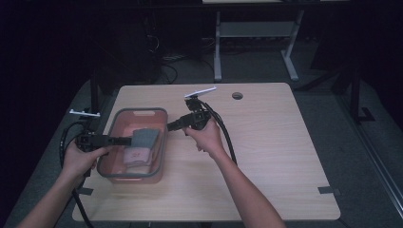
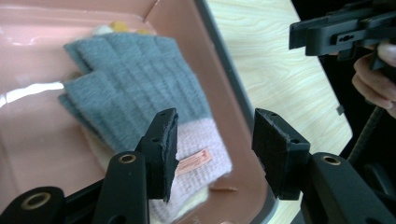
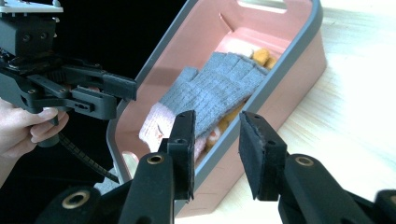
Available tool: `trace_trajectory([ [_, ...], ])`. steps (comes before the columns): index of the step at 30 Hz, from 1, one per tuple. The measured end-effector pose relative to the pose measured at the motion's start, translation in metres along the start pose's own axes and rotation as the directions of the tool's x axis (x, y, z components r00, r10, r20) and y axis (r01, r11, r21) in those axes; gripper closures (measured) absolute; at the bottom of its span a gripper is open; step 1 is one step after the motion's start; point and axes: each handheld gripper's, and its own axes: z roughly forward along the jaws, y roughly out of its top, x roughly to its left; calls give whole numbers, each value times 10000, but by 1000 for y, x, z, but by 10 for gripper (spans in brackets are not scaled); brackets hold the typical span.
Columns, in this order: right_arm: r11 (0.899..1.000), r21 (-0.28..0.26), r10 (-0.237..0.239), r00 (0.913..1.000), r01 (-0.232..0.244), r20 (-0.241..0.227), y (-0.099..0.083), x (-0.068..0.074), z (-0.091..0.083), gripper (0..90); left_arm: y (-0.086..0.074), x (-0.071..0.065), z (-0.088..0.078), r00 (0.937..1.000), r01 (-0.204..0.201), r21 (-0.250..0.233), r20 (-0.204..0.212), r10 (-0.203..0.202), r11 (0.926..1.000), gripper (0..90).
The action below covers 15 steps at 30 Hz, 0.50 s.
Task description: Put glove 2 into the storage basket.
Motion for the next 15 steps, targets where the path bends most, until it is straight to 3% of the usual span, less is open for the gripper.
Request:
trace_trajectory([
  [6,9999,-116,84,10000,-84,28,-5,-7,-10,644,0,-7,3,9993,86,-54,376,-84,9999,480],
  [15,9992,-331,245,9997,-245,14,-14,-18,-21,631,3,-21,15,9975,-235,56,663,231,9997,466],
])
